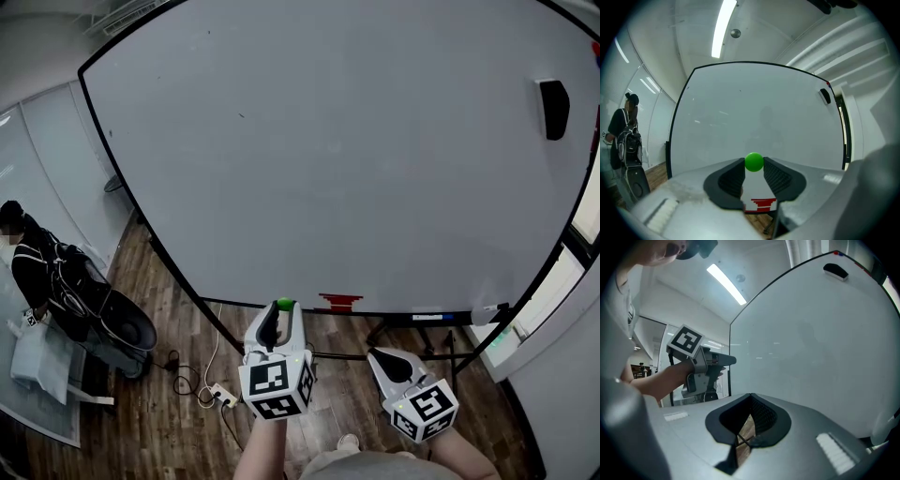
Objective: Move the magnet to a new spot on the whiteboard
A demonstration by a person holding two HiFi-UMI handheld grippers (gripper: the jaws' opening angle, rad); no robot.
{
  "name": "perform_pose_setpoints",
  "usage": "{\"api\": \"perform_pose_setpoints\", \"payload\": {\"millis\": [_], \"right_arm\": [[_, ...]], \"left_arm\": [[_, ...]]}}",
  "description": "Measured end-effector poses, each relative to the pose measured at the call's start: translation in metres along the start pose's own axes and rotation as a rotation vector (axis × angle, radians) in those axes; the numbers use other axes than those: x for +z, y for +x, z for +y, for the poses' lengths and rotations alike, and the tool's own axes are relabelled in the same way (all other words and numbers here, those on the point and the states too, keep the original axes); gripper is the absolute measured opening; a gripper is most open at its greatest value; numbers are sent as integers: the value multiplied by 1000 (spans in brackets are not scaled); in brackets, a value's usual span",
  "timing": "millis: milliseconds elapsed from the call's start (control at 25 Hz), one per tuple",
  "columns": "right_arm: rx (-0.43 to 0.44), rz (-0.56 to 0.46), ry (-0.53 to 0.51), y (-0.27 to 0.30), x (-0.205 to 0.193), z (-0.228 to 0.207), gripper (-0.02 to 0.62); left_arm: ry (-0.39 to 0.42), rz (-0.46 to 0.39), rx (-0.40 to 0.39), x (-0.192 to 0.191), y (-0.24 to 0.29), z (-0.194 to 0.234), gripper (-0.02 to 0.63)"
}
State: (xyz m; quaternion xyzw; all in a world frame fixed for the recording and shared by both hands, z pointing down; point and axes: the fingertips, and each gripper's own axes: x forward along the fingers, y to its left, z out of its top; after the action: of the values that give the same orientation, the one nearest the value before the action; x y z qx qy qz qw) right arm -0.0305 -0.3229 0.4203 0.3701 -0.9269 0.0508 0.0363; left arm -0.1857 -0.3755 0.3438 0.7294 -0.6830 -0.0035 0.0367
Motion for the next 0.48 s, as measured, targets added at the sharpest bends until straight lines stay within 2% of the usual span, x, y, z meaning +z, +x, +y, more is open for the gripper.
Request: {"api": "perform_pose_setpoints", "payload": {"millis": [480], "right_arm": [[-4,-22,-17,64,13,0,2]], "left_arm": [[11,-40,-30,36,53,60,135]]}}
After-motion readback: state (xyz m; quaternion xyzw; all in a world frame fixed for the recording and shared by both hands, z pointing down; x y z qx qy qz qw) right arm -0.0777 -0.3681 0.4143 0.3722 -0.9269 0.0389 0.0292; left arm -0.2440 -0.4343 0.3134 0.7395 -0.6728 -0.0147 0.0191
